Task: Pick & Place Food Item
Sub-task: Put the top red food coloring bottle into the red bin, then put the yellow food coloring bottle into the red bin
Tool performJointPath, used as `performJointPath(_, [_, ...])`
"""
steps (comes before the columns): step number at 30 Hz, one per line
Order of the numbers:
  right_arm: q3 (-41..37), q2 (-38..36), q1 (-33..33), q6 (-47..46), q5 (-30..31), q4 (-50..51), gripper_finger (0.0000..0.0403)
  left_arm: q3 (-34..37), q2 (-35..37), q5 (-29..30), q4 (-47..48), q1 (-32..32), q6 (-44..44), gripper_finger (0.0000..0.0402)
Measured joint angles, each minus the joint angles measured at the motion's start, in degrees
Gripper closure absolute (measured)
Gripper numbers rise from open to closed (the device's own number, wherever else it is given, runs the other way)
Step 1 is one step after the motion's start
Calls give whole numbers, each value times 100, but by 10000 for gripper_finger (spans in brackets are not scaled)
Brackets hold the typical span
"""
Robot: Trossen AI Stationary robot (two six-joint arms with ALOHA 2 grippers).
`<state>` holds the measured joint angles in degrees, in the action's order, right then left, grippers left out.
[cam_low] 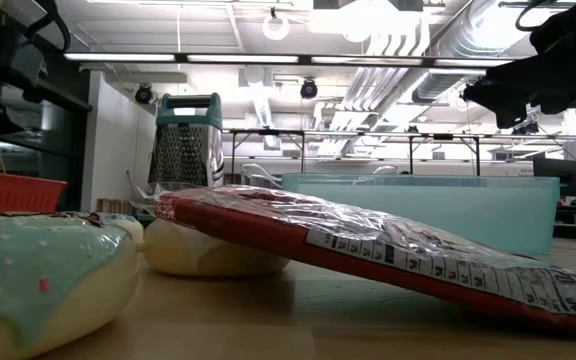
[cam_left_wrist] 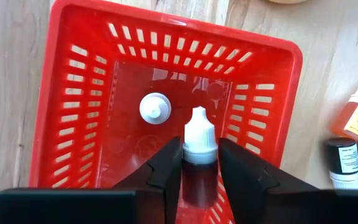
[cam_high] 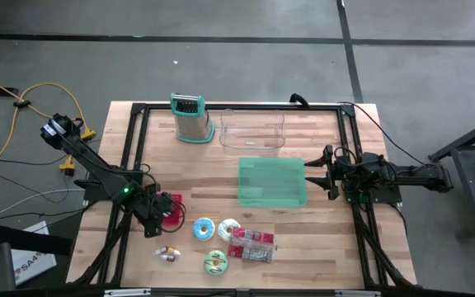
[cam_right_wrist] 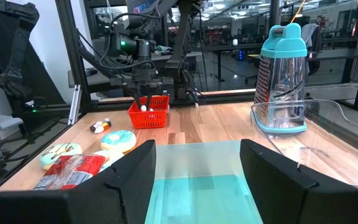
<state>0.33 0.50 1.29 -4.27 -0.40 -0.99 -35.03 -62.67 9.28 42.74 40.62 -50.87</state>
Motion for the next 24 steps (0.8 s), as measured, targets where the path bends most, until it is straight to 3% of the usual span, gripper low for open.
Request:
performJointPath(15, [1,-1,1,0,0,0,180,0,31,-36,7,0,11,283])
performJointPath(24, [0,0,1,0,0,0,180,-85,809,-345,9,-203,364,283])
